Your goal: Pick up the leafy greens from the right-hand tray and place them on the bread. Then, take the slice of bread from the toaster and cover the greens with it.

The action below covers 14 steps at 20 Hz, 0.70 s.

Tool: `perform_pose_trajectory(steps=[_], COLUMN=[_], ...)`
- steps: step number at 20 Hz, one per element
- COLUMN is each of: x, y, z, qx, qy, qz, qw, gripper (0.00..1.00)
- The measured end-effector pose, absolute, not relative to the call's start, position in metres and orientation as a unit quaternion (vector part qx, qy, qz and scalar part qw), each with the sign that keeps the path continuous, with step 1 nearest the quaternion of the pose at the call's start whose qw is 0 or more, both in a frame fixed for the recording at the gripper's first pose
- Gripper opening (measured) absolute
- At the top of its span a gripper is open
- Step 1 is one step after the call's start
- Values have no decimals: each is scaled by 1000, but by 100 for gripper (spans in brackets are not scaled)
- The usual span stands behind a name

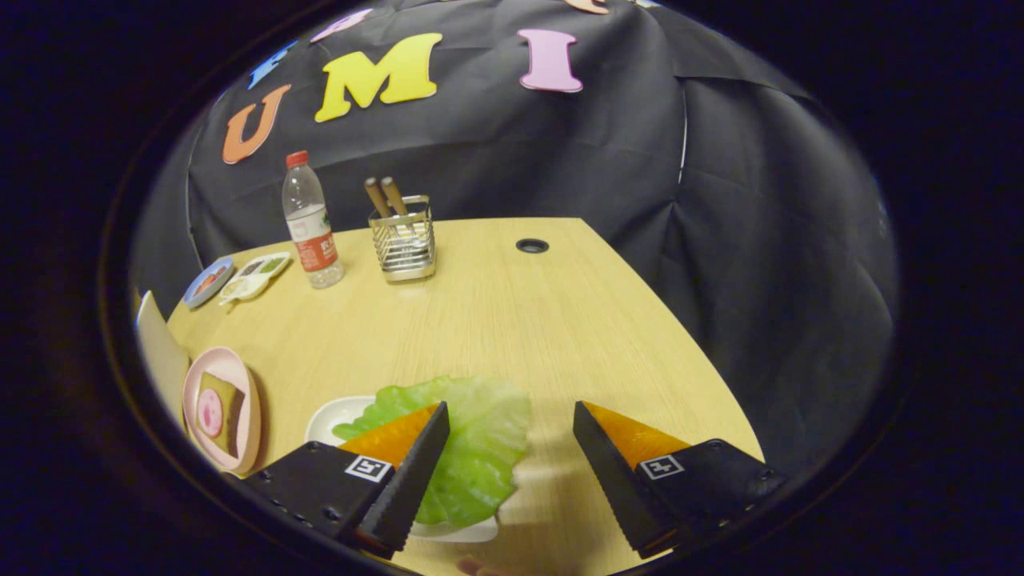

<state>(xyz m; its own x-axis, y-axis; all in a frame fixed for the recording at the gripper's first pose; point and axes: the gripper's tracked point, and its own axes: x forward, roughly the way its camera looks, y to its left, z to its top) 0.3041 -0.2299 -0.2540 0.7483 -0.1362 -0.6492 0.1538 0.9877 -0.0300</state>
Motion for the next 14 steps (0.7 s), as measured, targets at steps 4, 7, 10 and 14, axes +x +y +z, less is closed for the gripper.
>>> perform_pose_trajectory(steps=[4,7,10,14], x=[306,307,308,301], y=[-227,-220,-216,-205], z=[-260,-265,-267,-262], qx=[-10,-25,-52,-68], qy=[361,369,370,365], qz=[-80,-75,-82,-83], qw=[929,926,924,925], gripper=[93,85,56,15])
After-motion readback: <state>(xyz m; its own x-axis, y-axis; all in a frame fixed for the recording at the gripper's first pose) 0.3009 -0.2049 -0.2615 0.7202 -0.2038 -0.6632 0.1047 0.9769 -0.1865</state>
